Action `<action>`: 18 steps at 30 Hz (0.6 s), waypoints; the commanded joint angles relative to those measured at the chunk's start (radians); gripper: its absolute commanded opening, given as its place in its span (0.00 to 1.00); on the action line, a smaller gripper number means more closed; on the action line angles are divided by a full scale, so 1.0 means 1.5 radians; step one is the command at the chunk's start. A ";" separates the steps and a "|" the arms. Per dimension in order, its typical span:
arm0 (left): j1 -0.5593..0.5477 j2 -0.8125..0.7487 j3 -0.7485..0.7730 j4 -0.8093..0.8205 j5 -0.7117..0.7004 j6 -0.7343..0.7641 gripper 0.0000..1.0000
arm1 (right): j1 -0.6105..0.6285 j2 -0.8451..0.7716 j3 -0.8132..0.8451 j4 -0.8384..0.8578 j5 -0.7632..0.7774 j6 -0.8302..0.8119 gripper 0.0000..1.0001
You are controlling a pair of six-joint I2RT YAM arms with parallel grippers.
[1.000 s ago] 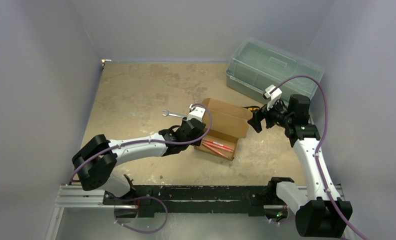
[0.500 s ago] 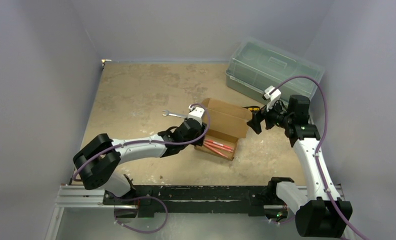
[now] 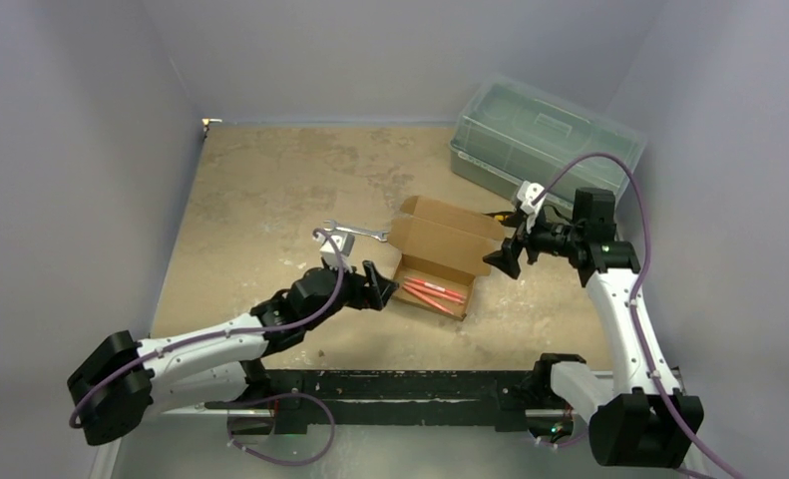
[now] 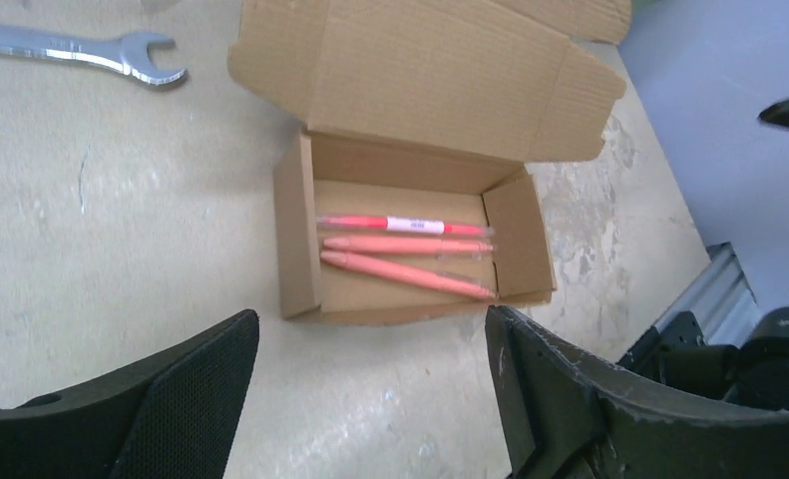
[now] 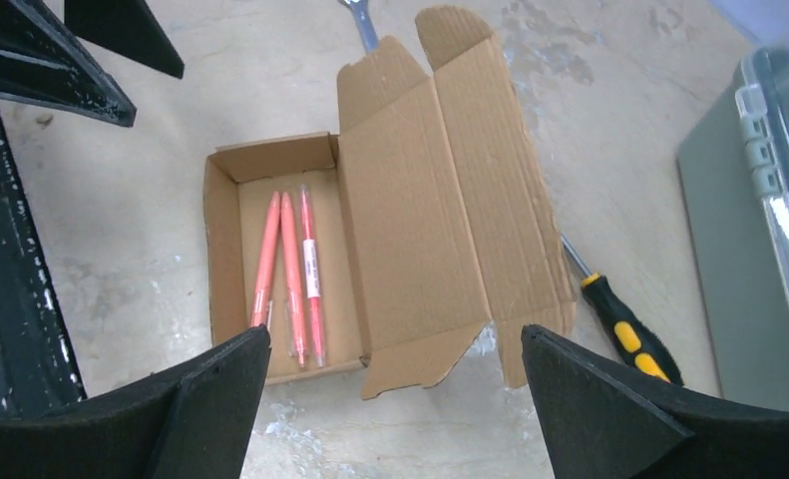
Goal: Fold the paper box
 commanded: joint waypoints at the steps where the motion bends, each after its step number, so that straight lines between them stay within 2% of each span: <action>1: 0.004 -0.076 -0.080 0.070 0.022 -0.100 0.83 | 0.000 0.041 0.093 -0.026 -0.069 -0.053 0.99; 6: 0.004 -0.144 -0.136 0.075 0.011 -0.125 0.80 | 0.000 0.122 0.166 -0.074 -0.058 -0.024 0.99; 12: 0.022 -0.149 -0.073 0.051 -0.062 -0.015 0.79 | 0.000 0.100 0.137 -0.063 -0.016 0.034 0.96; 15: 0.085 -0.102 -0.042 0.118 -0.006 0.009 0.75 | 0.000 0.054 0.080 -0.003 0.000 0.114 0.92; 18: 0.161 -0.024 -0.017 0.193 0.081 0.005 0.71 | -0.001 0.017 0.047 0.027 -0.001 0.143 0.89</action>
